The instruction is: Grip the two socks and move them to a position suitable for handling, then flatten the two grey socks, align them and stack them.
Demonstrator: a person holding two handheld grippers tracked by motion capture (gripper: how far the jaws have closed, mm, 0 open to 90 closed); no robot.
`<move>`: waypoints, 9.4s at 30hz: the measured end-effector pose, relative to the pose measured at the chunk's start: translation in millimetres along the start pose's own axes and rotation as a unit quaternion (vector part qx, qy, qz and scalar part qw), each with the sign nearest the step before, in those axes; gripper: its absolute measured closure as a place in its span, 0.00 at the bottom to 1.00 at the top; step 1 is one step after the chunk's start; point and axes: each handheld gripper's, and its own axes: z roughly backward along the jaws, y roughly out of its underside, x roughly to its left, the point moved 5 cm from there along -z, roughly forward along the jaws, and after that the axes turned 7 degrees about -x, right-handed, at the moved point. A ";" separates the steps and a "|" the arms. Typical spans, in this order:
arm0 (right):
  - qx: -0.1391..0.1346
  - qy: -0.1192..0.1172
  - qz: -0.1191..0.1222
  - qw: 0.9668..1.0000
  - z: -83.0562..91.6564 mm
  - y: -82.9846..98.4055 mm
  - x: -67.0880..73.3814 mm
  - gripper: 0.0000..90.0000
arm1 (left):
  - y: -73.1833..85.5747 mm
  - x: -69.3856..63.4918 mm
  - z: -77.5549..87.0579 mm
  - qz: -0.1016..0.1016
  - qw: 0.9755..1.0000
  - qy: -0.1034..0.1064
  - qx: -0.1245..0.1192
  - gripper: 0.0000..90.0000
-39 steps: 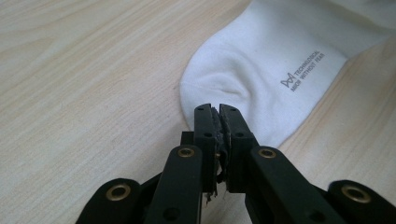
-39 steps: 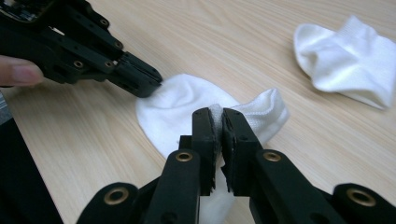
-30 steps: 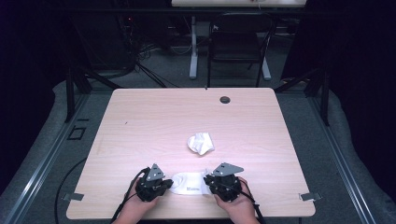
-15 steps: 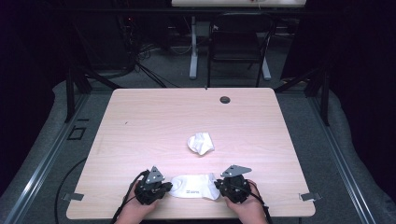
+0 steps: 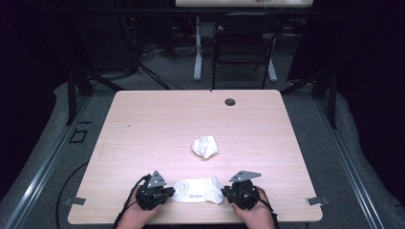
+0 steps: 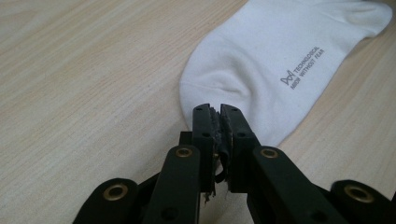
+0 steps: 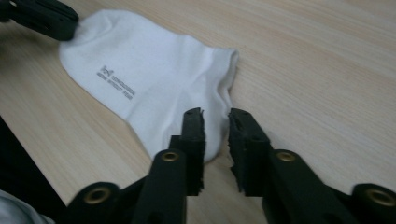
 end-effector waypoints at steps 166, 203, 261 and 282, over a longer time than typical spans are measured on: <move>-0.049 -0.013 0.054 0.997 -93.7 -97.2 41.5 0.98 | -47.8 59.7 -35.0 0.083 0.993 -0.068 -0.047 0.65; -0.083 0.045 -0.010 0.995 -51.8 -81.3 -19.1 0.98 | -39.5 63.2 -38.1 0.037 0.994 -0.105 -0.013 0.91; -0.030 0.071 -0.013 0.997 -71.0 -51.9 -44.4 0.96 | -35.2 60.8 -27.8 0.051 0.995 -0.078 -0.022 0.84; -0.038 0.048 -0.026 0.998 -59.3 -68.9 -58.4 0.75 | -46.0 80.1 -25.8 0.087 0.994 -0.051 -0.040 0.65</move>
